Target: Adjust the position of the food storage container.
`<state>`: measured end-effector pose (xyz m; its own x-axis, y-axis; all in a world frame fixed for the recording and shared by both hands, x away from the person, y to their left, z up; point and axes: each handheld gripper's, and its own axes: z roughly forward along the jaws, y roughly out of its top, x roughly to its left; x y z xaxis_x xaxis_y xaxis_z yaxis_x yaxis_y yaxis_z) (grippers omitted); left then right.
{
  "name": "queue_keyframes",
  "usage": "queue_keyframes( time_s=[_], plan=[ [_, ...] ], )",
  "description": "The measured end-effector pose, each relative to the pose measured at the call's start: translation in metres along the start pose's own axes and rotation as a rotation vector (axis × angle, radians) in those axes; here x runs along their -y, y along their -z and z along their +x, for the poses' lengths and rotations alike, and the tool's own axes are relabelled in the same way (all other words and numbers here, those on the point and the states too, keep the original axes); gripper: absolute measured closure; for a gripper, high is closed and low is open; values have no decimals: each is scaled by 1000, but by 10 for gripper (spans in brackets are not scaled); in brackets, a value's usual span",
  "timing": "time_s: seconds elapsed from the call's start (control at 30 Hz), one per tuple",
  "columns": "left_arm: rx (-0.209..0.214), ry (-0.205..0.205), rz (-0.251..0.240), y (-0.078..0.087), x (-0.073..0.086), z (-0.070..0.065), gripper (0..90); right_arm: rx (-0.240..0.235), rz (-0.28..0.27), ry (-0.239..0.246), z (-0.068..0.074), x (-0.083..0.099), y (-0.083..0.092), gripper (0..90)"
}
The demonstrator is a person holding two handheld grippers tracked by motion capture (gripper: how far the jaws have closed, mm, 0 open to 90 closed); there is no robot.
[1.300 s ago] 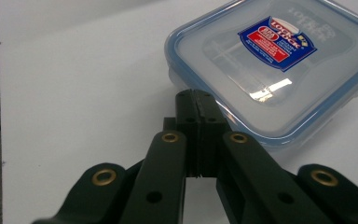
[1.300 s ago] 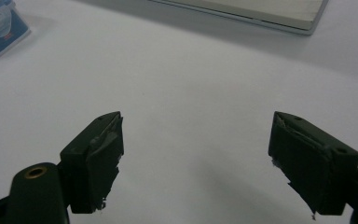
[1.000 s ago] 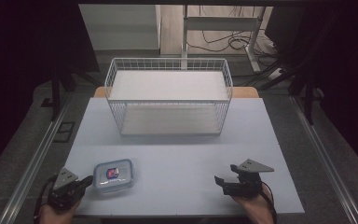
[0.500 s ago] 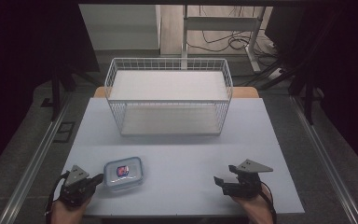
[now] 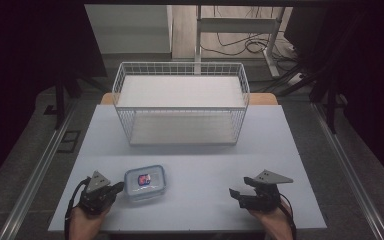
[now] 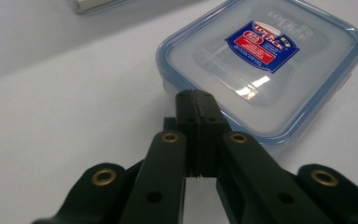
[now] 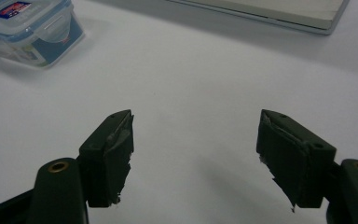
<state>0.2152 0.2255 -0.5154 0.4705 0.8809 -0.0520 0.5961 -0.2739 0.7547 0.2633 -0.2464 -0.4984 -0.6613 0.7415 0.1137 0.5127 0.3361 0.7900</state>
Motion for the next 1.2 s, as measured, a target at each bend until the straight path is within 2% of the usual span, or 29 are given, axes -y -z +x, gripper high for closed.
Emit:
queue_keyframes(
  time_s=[0.7, 1.2],
  plan=[
    [69, -82, -6, -39, -34, -32, 898, 22, 16, 14, -1, 1, -2, 264],
    [126, -114, -19, -67, -54, -48, 898, 48, 14, 29, -1, 1, -3, 235]
  ],
)
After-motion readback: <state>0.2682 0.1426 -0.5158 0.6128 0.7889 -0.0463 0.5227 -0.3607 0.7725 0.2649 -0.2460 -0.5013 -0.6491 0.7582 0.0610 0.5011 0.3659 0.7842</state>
